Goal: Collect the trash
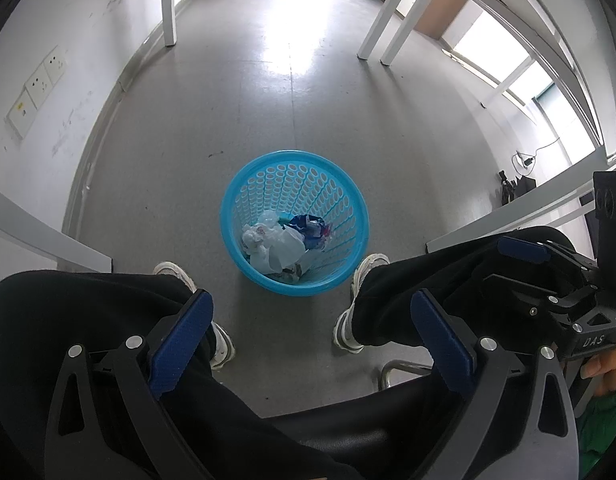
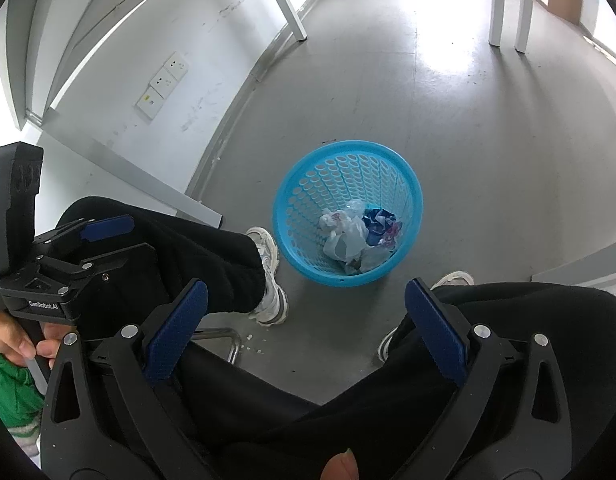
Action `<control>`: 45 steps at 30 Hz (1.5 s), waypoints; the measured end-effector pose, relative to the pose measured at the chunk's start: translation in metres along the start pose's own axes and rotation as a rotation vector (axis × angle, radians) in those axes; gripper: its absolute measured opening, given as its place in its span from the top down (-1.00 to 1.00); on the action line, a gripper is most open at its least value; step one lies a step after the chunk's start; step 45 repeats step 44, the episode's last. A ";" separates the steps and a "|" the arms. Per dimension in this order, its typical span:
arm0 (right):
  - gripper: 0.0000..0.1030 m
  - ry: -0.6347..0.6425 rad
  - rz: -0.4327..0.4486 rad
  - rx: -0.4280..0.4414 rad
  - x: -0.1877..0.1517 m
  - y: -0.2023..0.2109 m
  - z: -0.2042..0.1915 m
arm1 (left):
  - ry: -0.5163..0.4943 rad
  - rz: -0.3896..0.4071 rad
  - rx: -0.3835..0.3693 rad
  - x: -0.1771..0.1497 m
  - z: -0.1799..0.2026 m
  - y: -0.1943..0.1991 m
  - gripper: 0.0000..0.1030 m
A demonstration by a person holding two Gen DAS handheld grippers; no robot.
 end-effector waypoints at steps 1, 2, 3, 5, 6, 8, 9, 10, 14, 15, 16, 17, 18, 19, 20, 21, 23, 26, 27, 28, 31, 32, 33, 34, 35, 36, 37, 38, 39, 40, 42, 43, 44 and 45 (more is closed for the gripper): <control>-0.83 -0.001 0.000 0.002 0.000 0.000 0.000 | 0.001 0.000 -0.001 0.000 0.000 0.000 -0.89; -0.83 -0.003 0.000 0.003 0.000 0.000 0.000 | 0.004 0.001 -0.002 0.000 0.000 0.000 -0.89; -0.83 -0.004 -0.001 0.004 0.000 0.000 0.001 | 0.006 0.003 -0.002 0.000 0.000 0.000 -0.89; -0.83 -0.003 -0.002 0.004 0.000 -0.001 0.001 | 0.009 0.004 -0.004 -0.001 0.000 0.000 -0.89; -0.83 -0.004 -0.001 0.005 0.000 -0.001 0.001 | 0.010 0.004 -0.004 -0.002 0.000 0.000 -0.89; -0.83 -0.005 0.000 0.006 0.000 -0.001 0.001 | 0.008 0.003 -0.003 -0.001 0.000 0.000 -0.89; -0.83 -0.005 0.000 0.007 0.000 -0.001 0.001 | 0.007 0.003 -0.002 -0.002 0.000 0.000 -0.89; -0.83 -0.006 0.000 0.008 0.000 -0.001 0.002 | 0.007 0.002 -0.002 -0.001 -0.001 0.000 -0.89; -0.83 -0.010 -0.001 0.013 -0.001 0.000 0.002 | 0.009 0.002 -0.003 -0.001 -0.001 0.000 -0.89; -0.83 -0.009 -0.002 0.013 -0.001 -0.001 0.002 | 0.010 0.002 -0.002 -0.001 -0.001 0.000 -0.89; -0.83 -0.009 -0.003 0.013 -0.001 -0.001 0.001 | 0.009 0.002 -0.003 -0.001 -0.001 0.000 -0.89; -0.83 -0.009 -0.004 0.013 0.000 -0.001 0.001 | 0.008 0.002 -0.003 -0.001 -0.001 0.000 -0.89; -0.83 -0.009 -0.005 0.013 0.000 -0.001 0.001 | 0.008 0.001 -0.003 -0.001 -0.001 0.000 -0.89; -0.83 -0.009 -0.005 0.014 0.000 -0.002 0.001 | 0.008 0.002 -0.003 0.000 -0.001 0.000 -0.89; -0.83 -0.010 -0.006 0.015 0.000 -0.002 0.001 | 0.008 0.002 -0.003 -0.001 -0.001 0.000 -0.89; -0.83 -0.010 -0.005 0.014 0.000 -0.002 0.001 | 0.008 0.002 -0.003 0.000 -0.001 0.000 -0.89; -0.83 -0.009 -0.005 0.013 0.000 -0.002 0.001 | 0.008 0.002 -0.003 0.000 -0.001 0.000 -0.89; -0.83 -0.010 -0.006 0.014 0.000 -0.002 0.001 | 0.008 0.001 -0.002 -0.002 -0.001 -0.001 -0.89; -0.83 -0.010 -0.006 0.014 0.000 -0.002 0.001 | 0.007 0.001 -0.002 -0.002 -0.001 -0.001 -0.89; -0.83 -0.009 -0.006 0.013 0.001 -0.002 0.001 | 0.008 0.001 -0.003 -0.001 -0.001 -0.001 -0.89; -0.83 -0.011 -0.005 0.016 0.001 -0.002 0.001 | 0.008 0.000 -0.001 -0.001 -0.001 -0.001 -0.89; -0.83 -0.011 -0.005 0.016 0.000 -0.002 0.000 | 0.008 0.001 -0.002 -0.001 -0.001 -0.001 -0.89; -0.83 -0.011 -0.006 0.016 0.000 -0.002 0.000 | 0.008 0.001 -0.002 -0.001 -0.001 -0.001 -0.89; -0.83 -0.010 -0.006 0.016 0.000 -0.002 0.000 | 0.008 0.001 -0.003 -0.001 -0.001 -0.001 -0.89; -0.83 -0.010 -0.006 0.016 0.000 -0.002 0.000 | 0.008 0.000 -0.002 -0.001 -0.001 -0.001 -0.89; -0.83 -0.011 -0.006 0.016 0.000 -0.002 0.000 | 0.008 0.000 -0.002 0.000 0.000 -0.001 -0.89; -0.83 -0.011 -0.005 0.016 0.000 -0.002 0.000 | 0.009 0.000 -0.002 0.000 -0.001 -0.001 -0.89; -0.83 -0.011 -0.005 0.017 0.000 -0.002 0.000 | 0.012 0.001 -0.003 0.000 -0.001 -0.001 -0.89; -0.83 -0.011 -0.006 0.017 0.000 -0.002 0.000 | 0.013 0.005 -0.003 0.001 -0.001 0.000 -0.89; -0.83 -0.011 -0.006 0.017 0.000 -0.002 0.000 | 0.018 0.009 0.004 0.000 -0.002 0.000 -0.89; -0.83 -0.011 -0.006 0.016 0.000 -0.002 0.000 | 0.019 0.010 -0.003 -0.003 -0.001 0.000 -0.89; -0.83 -0.011 -0.006 0.016 0.000 -0.002 0.000 | 0.019 0.009 -0.003 -0.005 -0.001 0.000 -0.89; -0.83 -0.011 -0.006 0.017 0.000 -0.002 0.000 | 0.018 0.009 0.000 -0.007 -0.001 -0.001 -0.89; -0.83 -0.011 -0.006 0.017 0.000 -0.002 0.000 | 0.018 0.009 0.000 -0.007 -0.001 -0.001 -0.89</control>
Point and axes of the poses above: each gripper's, at about its wrist camera, not at the fingertips, and y roughly against the way its jaws point, z to its right, x to its top, the point moved 4 cm from there along -y, roughly the way its jaws point, and after that the axes turned 6 degrees about z, right-handed, at the moved point
